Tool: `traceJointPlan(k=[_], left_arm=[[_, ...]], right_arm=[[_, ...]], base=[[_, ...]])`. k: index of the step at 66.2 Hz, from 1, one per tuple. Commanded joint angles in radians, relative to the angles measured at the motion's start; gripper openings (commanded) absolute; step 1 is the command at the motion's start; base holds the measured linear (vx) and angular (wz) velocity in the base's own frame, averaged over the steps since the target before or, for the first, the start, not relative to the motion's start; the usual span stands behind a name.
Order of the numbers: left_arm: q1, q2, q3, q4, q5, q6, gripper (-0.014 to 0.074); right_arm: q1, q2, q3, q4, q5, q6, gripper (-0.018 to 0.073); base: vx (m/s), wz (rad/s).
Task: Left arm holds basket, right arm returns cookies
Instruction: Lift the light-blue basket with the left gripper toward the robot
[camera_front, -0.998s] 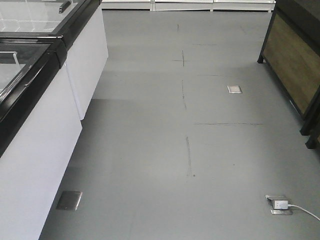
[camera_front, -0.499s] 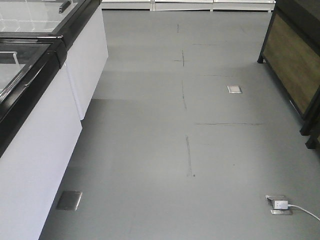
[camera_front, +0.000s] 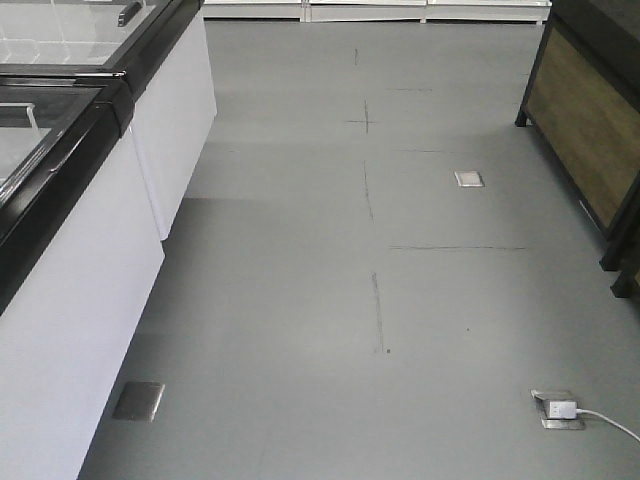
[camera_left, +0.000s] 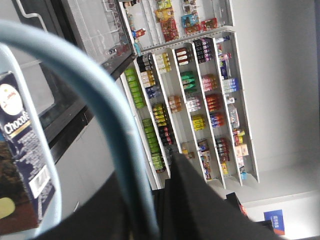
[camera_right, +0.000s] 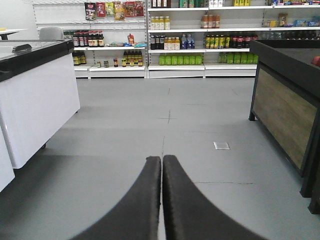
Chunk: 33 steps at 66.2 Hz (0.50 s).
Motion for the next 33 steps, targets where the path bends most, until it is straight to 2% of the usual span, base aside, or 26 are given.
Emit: traceJointPlan(k=[1, 9, 16, 33], left_arm=[[-0.002, -0.052, -0.039, -0.092, 0.067, 0.0, -0.0009], [-0.028, -0.056, -0.039, -0.092, 0.077, -0.002, -0.0008], [-0.085, -0.065, -0.039, -0.092, 0.076, -0.004, -0.0008], [-0.328, -0.067, -0.048, -0.092, 0.062, -0.023, -0.0008]], right_arm=[[0.001, -0.01, -0.001, -0.005, -0.076, -0.009, -0.0009], [0.001, -0.01, -0.001, -0.005, -0.076, -0.009, -0.0009], [0.001, -0.01, -0.001, -0.005, -0.076, -0.009, -0.0009], [0.001, -0.01, -0.001, -0.005, -0.076, -0.009, -0.0009]], base=[[0.0, 0.0], [0.0, 0.0], [0.0, 0.0], [0.0, 0.0]])
